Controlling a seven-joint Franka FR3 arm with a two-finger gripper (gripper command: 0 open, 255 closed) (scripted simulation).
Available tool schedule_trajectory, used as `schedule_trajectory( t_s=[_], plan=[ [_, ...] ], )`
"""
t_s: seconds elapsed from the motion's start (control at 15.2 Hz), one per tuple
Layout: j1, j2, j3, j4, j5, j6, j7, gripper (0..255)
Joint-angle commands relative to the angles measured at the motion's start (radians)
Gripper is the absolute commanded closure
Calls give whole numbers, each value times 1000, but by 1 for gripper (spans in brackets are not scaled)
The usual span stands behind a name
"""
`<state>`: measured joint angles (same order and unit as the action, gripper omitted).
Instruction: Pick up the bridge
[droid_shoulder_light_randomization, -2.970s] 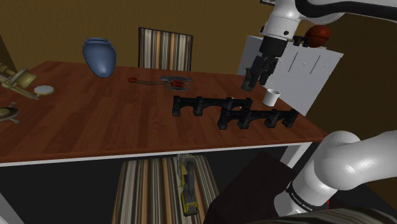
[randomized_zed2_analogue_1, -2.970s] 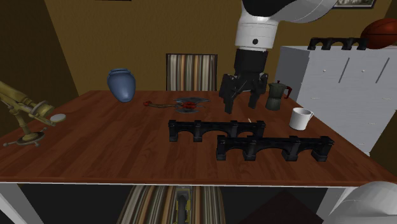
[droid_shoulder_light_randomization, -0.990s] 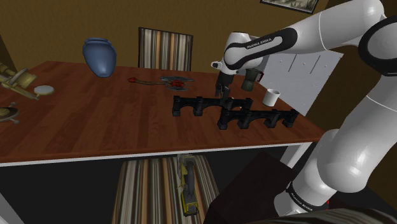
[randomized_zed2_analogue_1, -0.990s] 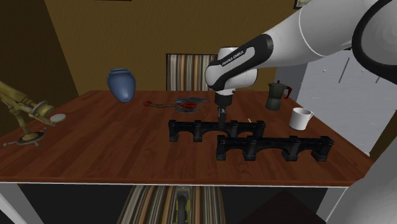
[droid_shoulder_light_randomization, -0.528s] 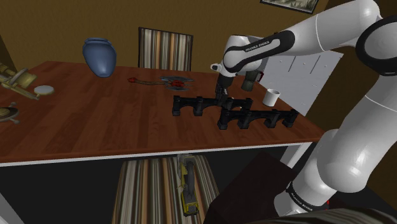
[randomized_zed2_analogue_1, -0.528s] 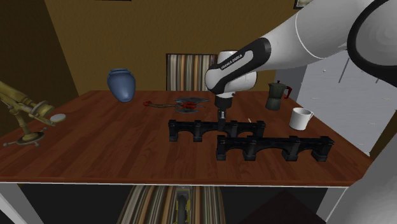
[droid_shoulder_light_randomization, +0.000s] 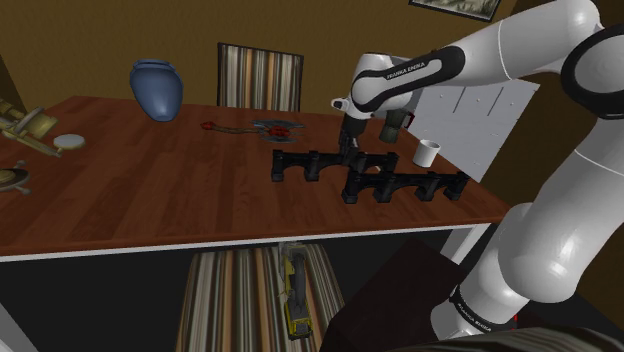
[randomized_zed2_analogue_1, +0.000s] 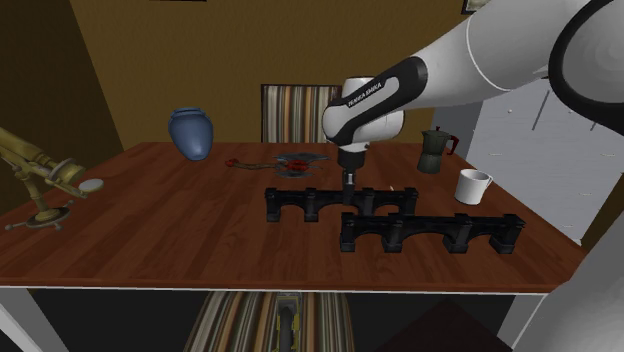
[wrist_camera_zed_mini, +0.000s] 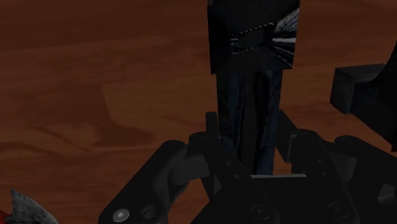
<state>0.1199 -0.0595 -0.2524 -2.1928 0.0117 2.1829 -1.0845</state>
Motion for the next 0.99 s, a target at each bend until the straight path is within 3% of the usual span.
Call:
schedule_trajectory(
  t_s=[0.0, 0.92],
  plan=[
    [1, -10, 1, 14, -3, -23, 4, 255],
    [2, -60, 6, 128, -17, -185, 17, 255]
  ],
)
